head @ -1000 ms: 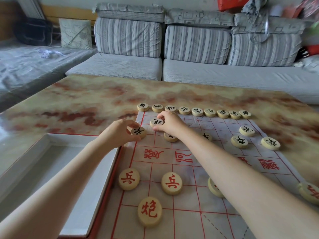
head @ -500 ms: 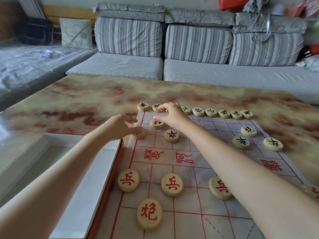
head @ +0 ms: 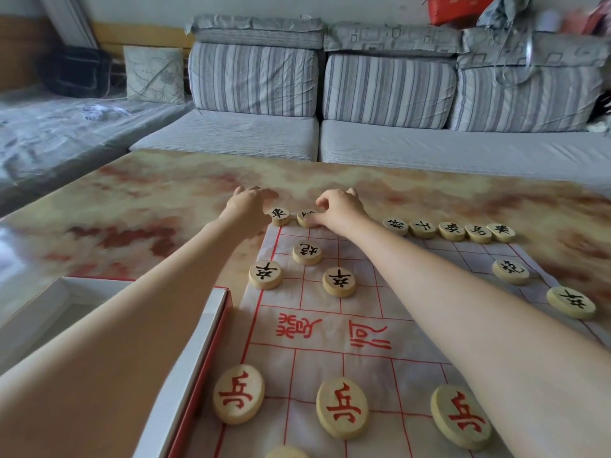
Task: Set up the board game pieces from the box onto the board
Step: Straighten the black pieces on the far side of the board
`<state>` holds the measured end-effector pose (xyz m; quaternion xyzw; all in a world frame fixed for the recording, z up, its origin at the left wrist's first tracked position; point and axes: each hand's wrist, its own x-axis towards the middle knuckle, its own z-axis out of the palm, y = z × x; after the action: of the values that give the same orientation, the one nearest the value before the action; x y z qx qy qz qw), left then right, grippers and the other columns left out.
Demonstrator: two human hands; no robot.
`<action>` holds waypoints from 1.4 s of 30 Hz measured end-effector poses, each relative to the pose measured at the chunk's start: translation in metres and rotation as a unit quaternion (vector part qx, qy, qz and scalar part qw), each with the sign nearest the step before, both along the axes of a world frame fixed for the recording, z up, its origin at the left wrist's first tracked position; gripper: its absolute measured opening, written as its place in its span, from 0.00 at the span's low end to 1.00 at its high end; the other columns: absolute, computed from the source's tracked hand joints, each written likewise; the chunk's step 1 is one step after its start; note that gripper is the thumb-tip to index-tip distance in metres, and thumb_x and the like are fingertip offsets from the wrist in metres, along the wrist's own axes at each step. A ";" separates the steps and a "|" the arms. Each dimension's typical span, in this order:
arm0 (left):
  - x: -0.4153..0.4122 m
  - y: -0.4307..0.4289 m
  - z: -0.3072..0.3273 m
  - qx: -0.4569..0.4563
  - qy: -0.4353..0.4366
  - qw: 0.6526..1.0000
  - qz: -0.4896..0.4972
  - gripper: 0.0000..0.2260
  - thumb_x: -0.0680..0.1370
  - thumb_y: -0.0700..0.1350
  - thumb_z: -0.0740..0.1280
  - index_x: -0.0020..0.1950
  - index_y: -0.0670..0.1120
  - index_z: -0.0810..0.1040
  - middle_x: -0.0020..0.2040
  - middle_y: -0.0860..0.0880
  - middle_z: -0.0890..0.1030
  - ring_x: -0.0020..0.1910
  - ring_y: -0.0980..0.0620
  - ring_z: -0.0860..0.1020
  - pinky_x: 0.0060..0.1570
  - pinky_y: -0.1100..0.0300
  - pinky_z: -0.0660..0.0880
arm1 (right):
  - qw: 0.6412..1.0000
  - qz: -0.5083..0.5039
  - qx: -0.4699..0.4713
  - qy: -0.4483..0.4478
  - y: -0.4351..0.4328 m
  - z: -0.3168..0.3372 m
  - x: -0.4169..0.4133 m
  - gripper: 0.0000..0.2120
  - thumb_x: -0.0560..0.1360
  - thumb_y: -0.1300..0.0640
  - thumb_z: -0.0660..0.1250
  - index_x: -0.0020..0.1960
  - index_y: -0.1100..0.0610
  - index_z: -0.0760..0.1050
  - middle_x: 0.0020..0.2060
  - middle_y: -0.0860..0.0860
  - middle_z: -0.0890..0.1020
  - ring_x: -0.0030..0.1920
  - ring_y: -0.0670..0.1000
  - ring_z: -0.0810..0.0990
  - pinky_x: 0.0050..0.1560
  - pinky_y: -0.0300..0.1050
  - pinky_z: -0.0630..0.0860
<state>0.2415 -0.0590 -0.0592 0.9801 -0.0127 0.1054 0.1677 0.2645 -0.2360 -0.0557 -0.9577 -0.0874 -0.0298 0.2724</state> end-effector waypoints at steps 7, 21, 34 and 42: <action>0.006 0.000 -0.005 -0.029 0.036 0.998 -0.030 0.22 0.74 0.54 0.67 0.66 0.52 0.72 0.60 0.47 0.78 0.61 0.42 0.70 0.56 0.56 0.70 | 0.998 0.015 -0.060 -0.032 0.014 -0.005 0.003 0.30 0.66 0.38 0.71 0.59 0.57 0.75 0.47 0.52 0.75 0.61 0.56 0.69 0.60 0.46 0.69; 0.021 0.000 -0.018 -0.033 0.008 0.997 0.066 0.27 0.68 0.64 0.67 0.61 0.50 0.76 0.58 0.47 0.78 0.63 0.45 0.67 0.61 0.52 0.67 | 0.997 0.040 0.049 0.049 0.008 0.001 0.002 0.27 0.70 0.53 0.71 0.68 0.49 0.70 0.62 0.52 0.70 0.67 0.54 0.64 0.66 0.42 0.64; 0.017 0.015 -0.023 -0.152 0.013 0.988 -0.021 0.23 0.68 0.57 0.73 0.60 0.50 0.78 0.54 0.53 0.80 0.45 0.56 0.73 0.36 0.69 0.65 | 1.000 0.019 0.002 0.021 0.010 -0.004 0.003 0.24 0.68 0.42 0.71 0.60 0.50 0.76 0.61 0.56 0.67 0.63 0.58 0.67 0.62 0.40 0.64; 0.018 0.007 -0.021 -0.131 0.016 0.991 0.008 0.23 0.68 0.57 0.72 0.59 0.47 0.78 0.56 0.49 0.80 0.58 0.46 0.74 0.55 0.56 0.72 | 0.998 0.024 0.000 0.054 0.008 -0.002 0.005 0.17 0.72 0.53 0.70 0.61 0.48 0.75 0.65 0.57 0.65 0.66 0.58 0.65 0.60 0.37 0.64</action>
<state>0.2600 -0.0525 -0.0804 0.9514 0.0114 0.0917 0.2937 0.2690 -0.2283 -0.0573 -0.9557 -0.0957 0.0284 0.2770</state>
